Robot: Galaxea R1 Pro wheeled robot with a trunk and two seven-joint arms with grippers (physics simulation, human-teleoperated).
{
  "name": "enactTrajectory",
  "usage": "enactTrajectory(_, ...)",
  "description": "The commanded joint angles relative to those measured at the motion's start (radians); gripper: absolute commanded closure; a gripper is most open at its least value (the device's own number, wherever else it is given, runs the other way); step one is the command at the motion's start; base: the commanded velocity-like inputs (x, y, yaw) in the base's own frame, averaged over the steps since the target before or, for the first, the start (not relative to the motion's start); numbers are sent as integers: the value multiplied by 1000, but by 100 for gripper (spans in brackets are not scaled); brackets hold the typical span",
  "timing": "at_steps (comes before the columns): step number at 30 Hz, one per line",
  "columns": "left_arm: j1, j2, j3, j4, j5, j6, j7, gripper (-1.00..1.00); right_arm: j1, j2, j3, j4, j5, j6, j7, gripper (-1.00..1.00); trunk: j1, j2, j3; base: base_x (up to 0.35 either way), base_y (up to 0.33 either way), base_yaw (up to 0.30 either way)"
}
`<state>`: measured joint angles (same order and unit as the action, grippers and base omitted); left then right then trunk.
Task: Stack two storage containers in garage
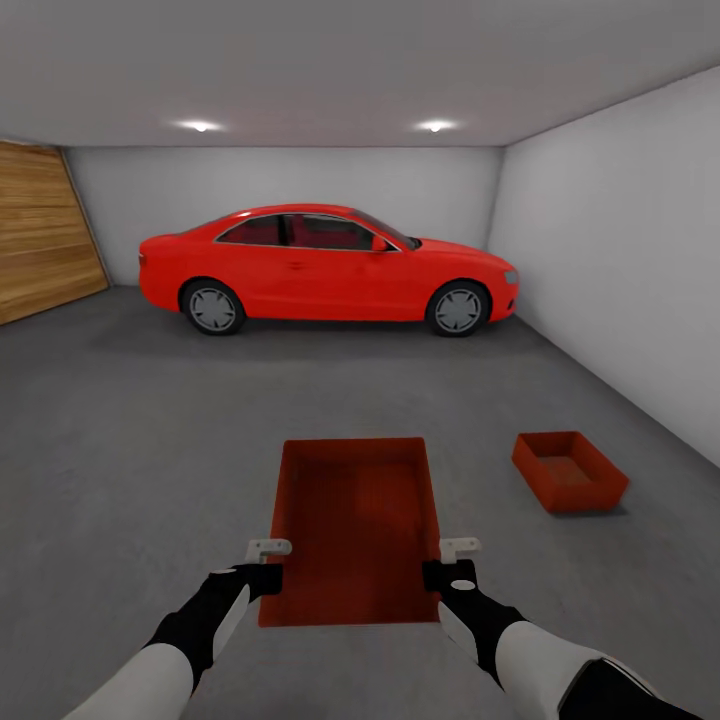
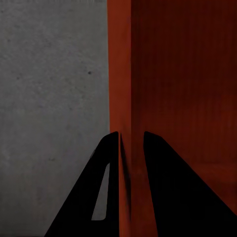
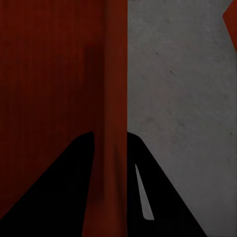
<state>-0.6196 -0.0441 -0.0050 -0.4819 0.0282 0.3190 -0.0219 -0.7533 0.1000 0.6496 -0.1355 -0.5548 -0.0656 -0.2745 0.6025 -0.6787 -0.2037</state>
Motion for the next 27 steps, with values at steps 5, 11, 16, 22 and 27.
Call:
enactTrajectory(5, 0, 1, 9, 0, 4, 6, 3, 100, -1, -9, -43, -1, 9, -26, -32, 100, 1, -1, -1, 321, 0, 0)
enactTrajectory(11, 0, 1, 9, 0, 4, 6, 3, 100, -1, -9, -44, -1, 9, -26, -32, 100, 1, -1, -1, 321, 0, 0)
enactTrajectory(16, 0, 1, 9, 0, 4, 6, 3, 100, -1, -10, -44, -1, 9, -26, -32, 100, 1, -1, -1, 321, 0, 0)
enactTrajectory(22, 0, 1, 8, 1, 4, 6, 3, 100, -1, -11, -44, -1, 9, -26, -32, 100, 1, -1, -1, 321, 0, 0)
enactTrajectory(27, 0, 1, 8, 1, 4, 6, 3, 100, -1, -11, -44, -1, 9, -26, -32, 100, 1, -1, -1, 321, 0, 0)
